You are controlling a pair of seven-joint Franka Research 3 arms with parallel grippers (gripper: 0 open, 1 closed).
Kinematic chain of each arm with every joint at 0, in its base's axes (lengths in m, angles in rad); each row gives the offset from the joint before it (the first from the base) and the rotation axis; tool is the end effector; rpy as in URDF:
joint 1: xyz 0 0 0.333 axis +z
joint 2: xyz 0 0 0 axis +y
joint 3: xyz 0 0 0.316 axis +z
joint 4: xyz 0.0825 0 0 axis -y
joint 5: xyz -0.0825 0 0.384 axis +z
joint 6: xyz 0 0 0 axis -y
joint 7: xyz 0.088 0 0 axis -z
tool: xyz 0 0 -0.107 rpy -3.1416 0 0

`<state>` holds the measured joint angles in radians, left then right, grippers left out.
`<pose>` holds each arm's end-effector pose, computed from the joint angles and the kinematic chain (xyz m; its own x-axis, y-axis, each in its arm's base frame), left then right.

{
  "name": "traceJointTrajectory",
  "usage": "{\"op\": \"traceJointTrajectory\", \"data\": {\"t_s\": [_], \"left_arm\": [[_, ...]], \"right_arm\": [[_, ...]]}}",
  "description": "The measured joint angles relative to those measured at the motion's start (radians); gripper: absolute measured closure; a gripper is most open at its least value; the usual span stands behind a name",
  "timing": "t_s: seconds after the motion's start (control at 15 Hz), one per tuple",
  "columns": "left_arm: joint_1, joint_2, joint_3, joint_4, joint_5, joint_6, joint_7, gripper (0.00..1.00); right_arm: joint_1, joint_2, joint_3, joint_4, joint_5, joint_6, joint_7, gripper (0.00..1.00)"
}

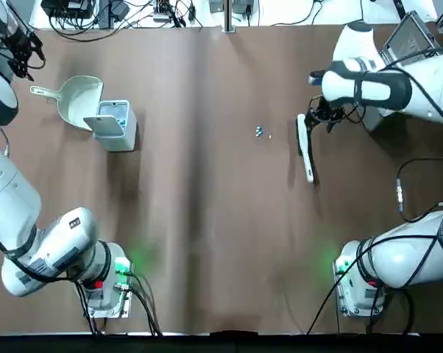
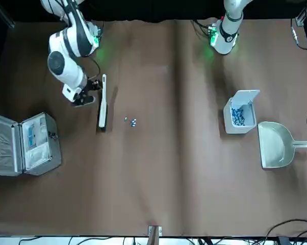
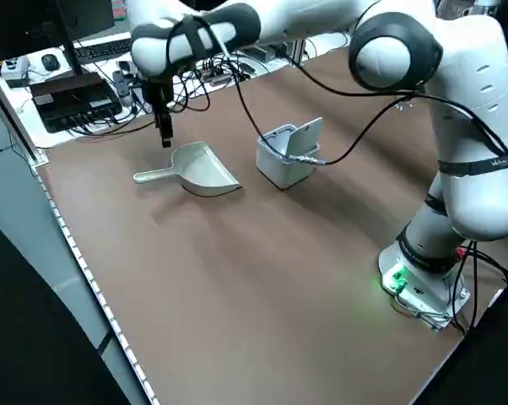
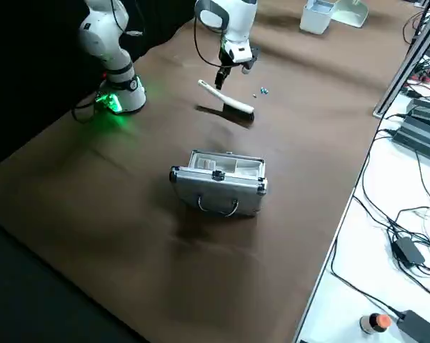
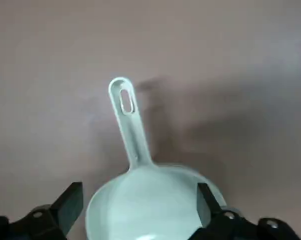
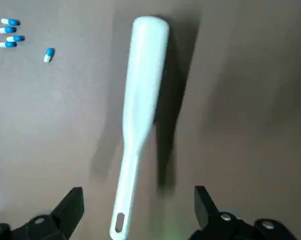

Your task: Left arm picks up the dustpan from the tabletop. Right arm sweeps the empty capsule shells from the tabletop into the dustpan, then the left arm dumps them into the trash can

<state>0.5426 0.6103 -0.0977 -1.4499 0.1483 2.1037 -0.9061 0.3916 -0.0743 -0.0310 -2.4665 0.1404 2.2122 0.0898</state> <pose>0.6405 0.3273 0.3356 0.2694 0.9591 0.0868 0.9629 -0.2695 -0.0109 0.4179 0.1627 0.3085 0.9648 0.1804 -0.1913 0.1677 -0.9825 -0.0808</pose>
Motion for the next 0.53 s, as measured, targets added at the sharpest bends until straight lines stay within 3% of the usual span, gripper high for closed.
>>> {"op": "traceJointTrajectory", "data": {"t_s": [0.27, 0.53], "left_arm": [[0.005, 0.064, 0.003, -0.002, 0.047, 0.078, -0.016, 0.0], [0.025, 0.076, 0.005, -0.023, 0.064, 0.141, -0.016, 0.0]], "right_arm": [[0.033, 0.0, 0.0, -0.059, 0.001, 0.075, 0.004, 0.03], [0.07, 0.018, -0.001, -0.075, 0.001, 0.117, 0.038, 0.06]]}}
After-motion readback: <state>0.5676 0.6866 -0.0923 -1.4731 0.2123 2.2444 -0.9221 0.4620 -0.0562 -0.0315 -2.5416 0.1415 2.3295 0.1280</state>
